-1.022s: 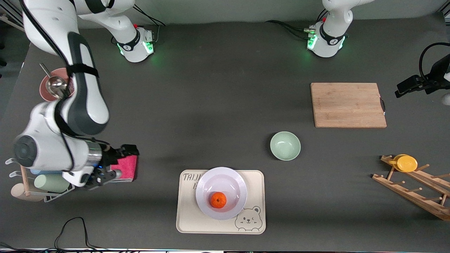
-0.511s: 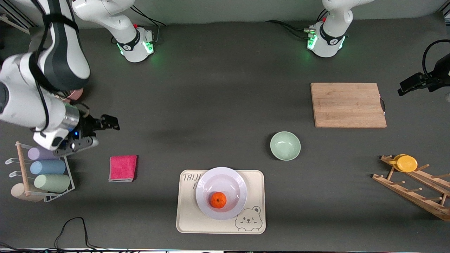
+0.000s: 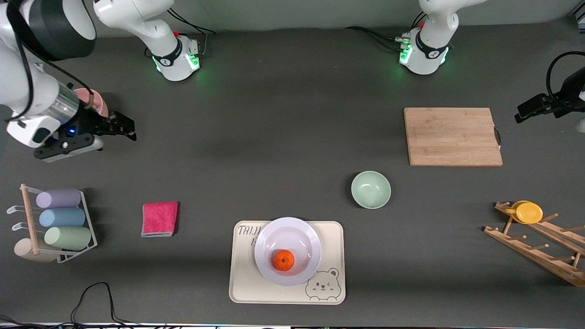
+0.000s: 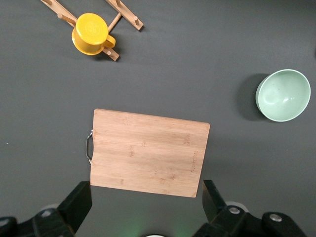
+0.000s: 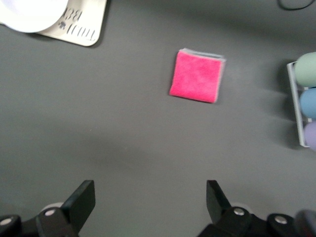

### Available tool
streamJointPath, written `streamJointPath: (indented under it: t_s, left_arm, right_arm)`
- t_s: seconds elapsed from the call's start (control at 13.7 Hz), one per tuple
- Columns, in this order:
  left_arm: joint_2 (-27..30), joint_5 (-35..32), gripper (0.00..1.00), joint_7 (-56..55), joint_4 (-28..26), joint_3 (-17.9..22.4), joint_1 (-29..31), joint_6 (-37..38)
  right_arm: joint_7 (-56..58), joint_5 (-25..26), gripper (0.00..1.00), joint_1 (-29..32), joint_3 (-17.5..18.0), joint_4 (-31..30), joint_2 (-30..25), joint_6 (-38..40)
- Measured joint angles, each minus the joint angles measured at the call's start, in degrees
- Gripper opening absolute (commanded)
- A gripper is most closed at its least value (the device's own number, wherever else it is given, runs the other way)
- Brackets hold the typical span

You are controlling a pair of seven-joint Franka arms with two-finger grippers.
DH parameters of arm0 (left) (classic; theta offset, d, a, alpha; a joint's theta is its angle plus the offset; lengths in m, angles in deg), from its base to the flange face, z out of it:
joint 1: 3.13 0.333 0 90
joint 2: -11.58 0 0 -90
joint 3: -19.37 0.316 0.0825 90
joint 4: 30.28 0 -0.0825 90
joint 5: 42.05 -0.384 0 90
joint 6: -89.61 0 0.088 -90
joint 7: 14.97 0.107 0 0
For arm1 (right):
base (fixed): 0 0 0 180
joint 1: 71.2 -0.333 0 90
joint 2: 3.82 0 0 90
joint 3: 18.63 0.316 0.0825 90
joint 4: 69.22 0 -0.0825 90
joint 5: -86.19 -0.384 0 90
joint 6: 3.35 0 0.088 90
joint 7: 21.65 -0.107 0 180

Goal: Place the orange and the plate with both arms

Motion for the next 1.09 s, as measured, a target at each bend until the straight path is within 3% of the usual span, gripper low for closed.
streamJointPath:
  t_s: [0.22,0.58,0.8,0.88,1.09]
  left_arm:
    - [0.02,0.00,1.00,-0.02,-0.17,-0.02,0.00,0.01]
    - [1.02,0.05,1.00,-0.04,-0.10,-0.13,0.00,-0.04]
    - [1.64,0.05,1.00,-0.05,-0.04,-0.11,0.00,-0.15]
    - [1.66,0.05,1.00,-0.05,0.11,-0.06,0.00,-0.18]
    - [1.67,0.05,1.00,-0.10,0.56,0.05,0.00,-0.11]
  right_arm:
    - [0.00,0.52,1.00,1.79,-0.47,3.06,0.30,0.79]
    - [-0.12,0.52,1.00,1.97,-0.53,17.84,7.58,11.27]
    - [-1.32,0.54,1.00,2.36,-0.45,19.62,8.52,12.36]
    - [-1.53,0.54,1.00,4.16,0.54,20.03,8.34,12.65]
    - [-1.53,0.54,1.00,16.42,10.80,20.59,6.68,14.72]
